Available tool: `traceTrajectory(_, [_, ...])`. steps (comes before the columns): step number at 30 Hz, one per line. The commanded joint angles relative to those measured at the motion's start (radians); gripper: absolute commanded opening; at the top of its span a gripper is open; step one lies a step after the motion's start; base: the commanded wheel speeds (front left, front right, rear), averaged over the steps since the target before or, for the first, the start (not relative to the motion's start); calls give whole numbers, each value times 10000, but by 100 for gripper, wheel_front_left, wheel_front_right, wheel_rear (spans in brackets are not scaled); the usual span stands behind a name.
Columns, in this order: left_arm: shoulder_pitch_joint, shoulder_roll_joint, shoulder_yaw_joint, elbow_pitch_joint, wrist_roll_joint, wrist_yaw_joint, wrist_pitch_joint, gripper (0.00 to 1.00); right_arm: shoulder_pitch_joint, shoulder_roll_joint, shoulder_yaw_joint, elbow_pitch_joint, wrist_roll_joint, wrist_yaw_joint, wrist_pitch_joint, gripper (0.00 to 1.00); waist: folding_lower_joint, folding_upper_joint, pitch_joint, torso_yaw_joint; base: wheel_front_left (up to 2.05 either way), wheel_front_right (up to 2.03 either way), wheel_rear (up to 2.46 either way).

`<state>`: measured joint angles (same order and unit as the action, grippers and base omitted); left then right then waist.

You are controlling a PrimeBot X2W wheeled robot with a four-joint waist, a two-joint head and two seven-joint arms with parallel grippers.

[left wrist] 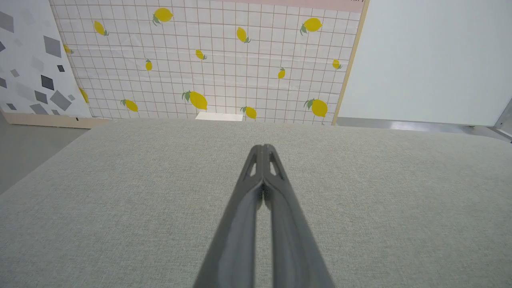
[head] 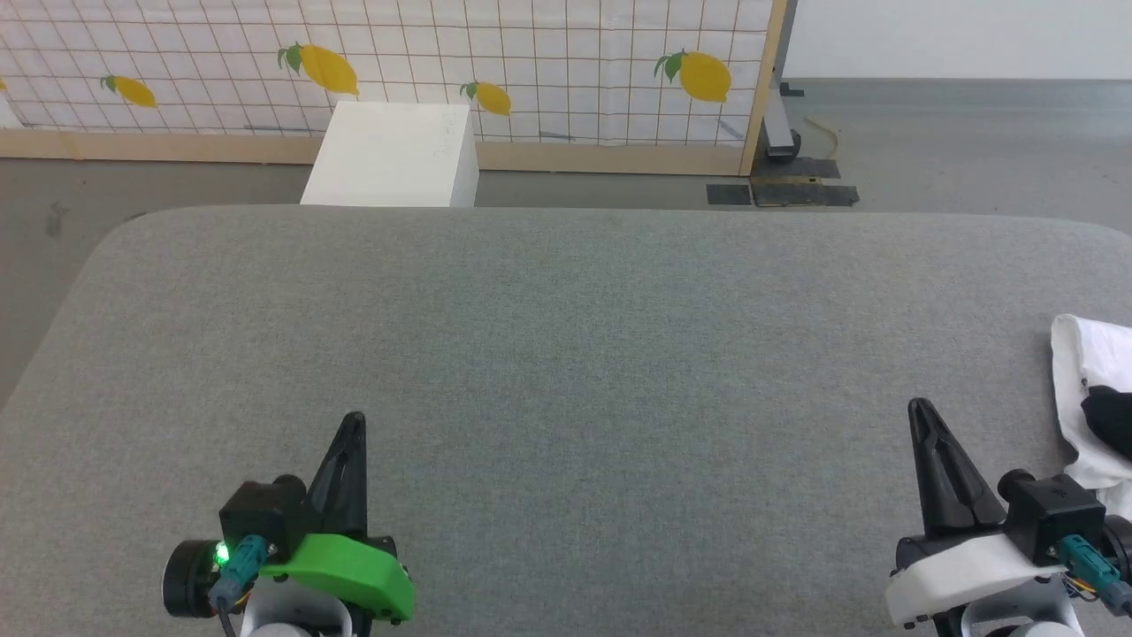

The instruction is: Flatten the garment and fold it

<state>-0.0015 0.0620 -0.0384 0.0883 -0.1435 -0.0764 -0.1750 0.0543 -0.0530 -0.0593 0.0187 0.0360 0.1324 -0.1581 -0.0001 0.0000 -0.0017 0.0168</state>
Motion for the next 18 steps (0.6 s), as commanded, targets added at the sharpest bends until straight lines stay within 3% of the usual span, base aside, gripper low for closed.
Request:
traceTrajectory(1, [5, -41, 42, -64, 129, 93, 102, 0, -160, 10, 43, -46, -59, -6, 64, 0, 1, 0, 1, -3, 0, 0, 0])
traceTrajectory(18, [7, -57, 113, -233, 399, 231, 443, 0, -239, 14, 156, -75, -121, -8, 377, 0, 1, 0, 4, -37, 0, 0, 0])
